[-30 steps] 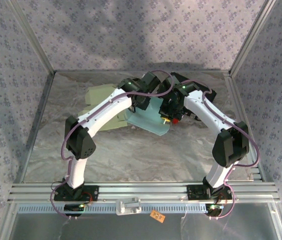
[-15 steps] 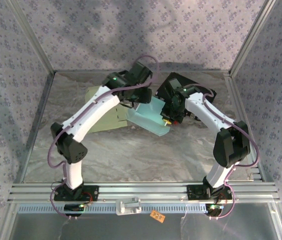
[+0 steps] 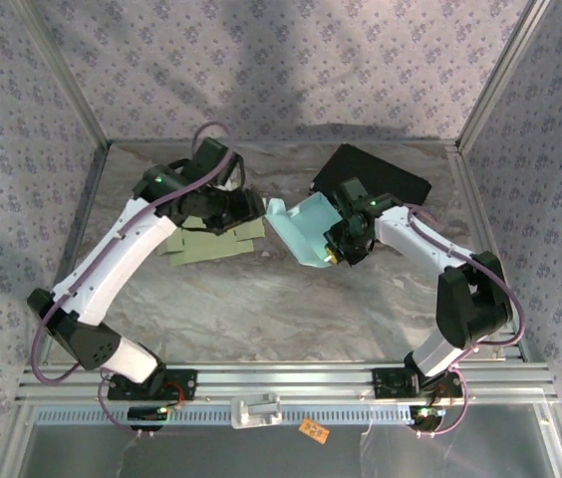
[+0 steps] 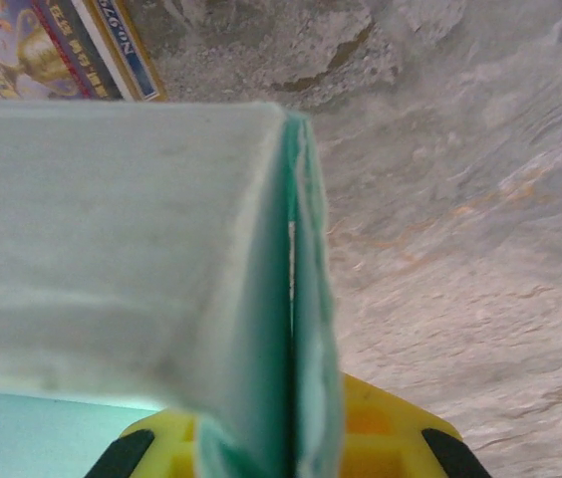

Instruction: Fold the paper box

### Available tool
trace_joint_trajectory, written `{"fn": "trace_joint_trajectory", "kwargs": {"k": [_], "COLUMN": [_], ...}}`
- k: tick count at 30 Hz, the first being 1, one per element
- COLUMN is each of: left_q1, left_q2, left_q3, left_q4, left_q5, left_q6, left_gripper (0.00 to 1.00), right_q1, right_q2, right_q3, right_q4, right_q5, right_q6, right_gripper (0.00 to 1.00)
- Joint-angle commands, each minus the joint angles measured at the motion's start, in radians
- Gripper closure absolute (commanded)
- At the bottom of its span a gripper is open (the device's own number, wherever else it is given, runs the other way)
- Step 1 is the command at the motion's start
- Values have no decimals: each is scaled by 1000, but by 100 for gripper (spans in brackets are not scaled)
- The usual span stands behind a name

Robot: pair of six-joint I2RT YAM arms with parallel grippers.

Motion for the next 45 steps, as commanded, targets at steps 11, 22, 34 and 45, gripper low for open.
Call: {"fn": "trace_joint_trajectory", "kwargs": {"k": [11,22,34,45], "left_q1": [-92,-92,-95,-100], "left_q2": [92,141,197,218], "left_q3": [38,59,83,106], "left_q4": [28,-38,-78,-156], "left_q5": [13,-38,-99,-200], "left_q6": [16,60,153,344], "left_gripper": [47,74,100,100], "right_q1": [67,79,96,106], "right_q2": [-3,-15,-29,-71], "right_q3": [-53,-80,-109,-121], "right_q4": [61,89,95,61], "right_q5": [24,18,-36,-85], "right_q6": [225,269,322,298], "right_gripper": [100,100,100,100]}}
